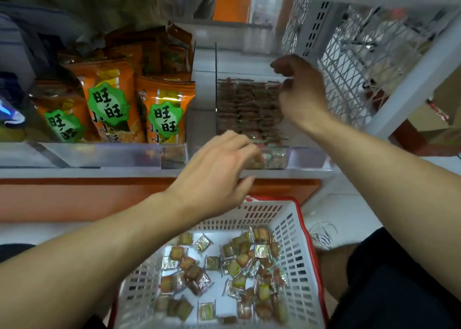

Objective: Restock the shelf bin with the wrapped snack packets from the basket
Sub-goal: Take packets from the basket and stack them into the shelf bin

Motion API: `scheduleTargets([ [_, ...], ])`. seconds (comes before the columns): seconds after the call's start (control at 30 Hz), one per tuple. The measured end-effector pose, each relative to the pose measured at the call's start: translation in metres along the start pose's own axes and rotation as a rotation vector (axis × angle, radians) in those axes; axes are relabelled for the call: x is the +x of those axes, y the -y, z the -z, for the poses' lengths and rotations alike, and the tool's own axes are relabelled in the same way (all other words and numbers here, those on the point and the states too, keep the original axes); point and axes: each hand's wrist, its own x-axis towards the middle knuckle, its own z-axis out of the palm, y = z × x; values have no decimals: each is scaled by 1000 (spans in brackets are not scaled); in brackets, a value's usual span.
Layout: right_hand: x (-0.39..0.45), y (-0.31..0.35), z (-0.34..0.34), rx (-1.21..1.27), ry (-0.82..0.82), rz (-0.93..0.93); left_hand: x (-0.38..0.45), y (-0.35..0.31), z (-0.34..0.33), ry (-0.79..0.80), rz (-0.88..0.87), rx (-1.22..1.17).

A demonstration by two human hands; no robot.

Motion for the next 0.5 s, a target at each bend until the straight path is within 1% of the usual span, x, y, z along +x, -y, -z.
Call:
scheduleTargets([
  [0.03,-14,12,2,84,-52,136,-7,1,-1,-5,-4,-11],
  [0.07,-33,20,3,143,-68,288,-17,2,-4,24,6,-27],
  [0.1,-55,24,1,167,-38,439,-27,6,-11,79,31,-42],
  [0.13,-80,26,-5,167,41,567,-39,10,-20,161,71,-54],
  [0.17,-109,23,-13,154,165,656,-51,15,-30,263,119,-59],
  [0.23,-167,6,-33,55,489,724,-77,25,-55,507,220,-38],
  [0.27,-194,-7,-44,-55,697,700,-90,31,-69,638,282,-27],
  [0.3,-218,-23,-54,-212,926,624,-104,37,-82,760,346,-24],
  [0.33,-240,-42,-64,-371,1120,512,-117,44,-93,866,405,-27],
  [0.37,-258,-64,-72,-485,1274,375,-130,50,-103,956,454,-25],
  [0.4,-273,-83,-79,-553,1393,239,-142,56,-112,1029,492,-18],
  [0.43,-285,-99,-85,-585,1445,141,-153,62,-121,1082,521,-3],
  [0.5,-302,-118,-98,-588,1433,38,-168,74,-134,1121,580,21],
])
